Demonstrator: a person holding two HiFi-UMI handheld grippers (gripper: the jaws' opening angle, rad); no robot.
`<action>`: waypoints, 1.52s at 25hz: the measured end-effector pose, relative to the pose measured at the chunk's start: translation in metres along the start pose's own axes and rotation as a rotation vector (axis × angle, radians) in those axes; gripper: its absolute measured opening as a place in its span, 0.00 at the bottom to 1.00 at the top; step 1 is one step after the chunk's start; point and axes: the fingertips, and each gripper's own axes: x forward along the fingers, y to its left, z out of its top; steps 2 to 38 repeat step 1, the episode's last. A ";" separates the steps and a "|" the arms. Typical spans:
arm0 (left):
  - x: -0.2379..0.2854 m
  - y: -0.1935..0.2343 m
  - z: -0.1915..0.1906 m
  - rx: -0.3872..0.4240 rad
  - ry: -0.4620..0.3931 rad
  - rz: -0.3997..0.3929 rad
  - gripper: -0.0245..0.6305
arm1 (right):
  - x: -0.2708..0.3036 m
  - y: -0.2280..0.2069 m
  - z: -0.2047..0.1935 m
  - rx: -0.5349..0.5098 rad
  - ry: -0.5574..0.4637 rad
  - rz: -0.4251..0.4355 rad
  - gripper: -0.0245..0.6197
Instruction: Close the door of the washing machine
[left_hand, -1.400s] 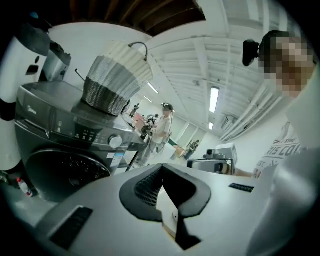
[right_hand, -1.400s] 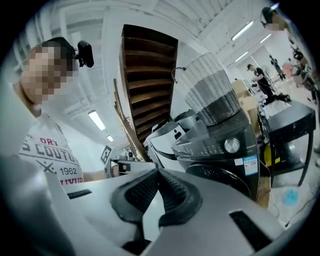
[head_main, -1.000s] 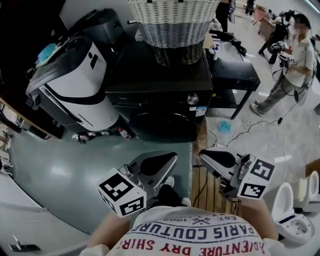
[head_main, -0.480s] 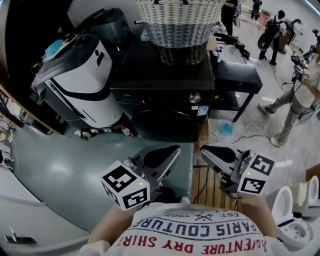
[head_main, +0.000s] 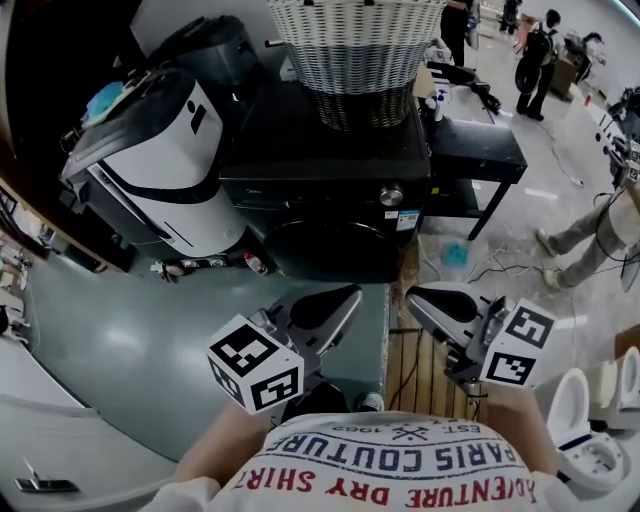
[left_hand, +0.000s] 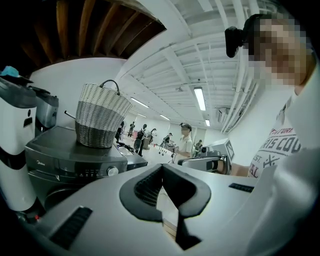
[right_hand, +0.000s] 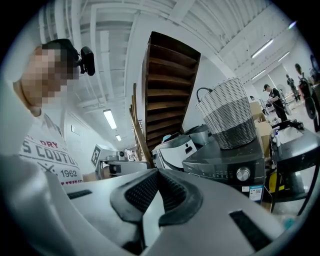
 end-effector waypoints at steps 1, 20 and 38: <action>0.001 0.002 -0.001 -0.003 0.003 -0.001 0.07 | 0.001 -0.001 0.000 0.001 0.001 -0.003 0.07; 0.001 0.002 -0.001 -0.003 0.003 -0.001 0.07 | 0.001 -0.001 0.000 0.001 0.001 -0.003 0.07; 0.001 0.002 -0.001 -0.003 0.003 -0.001 0.07 | 0.001 -0.001 0.000 0.001 0.001 -0.003 0.07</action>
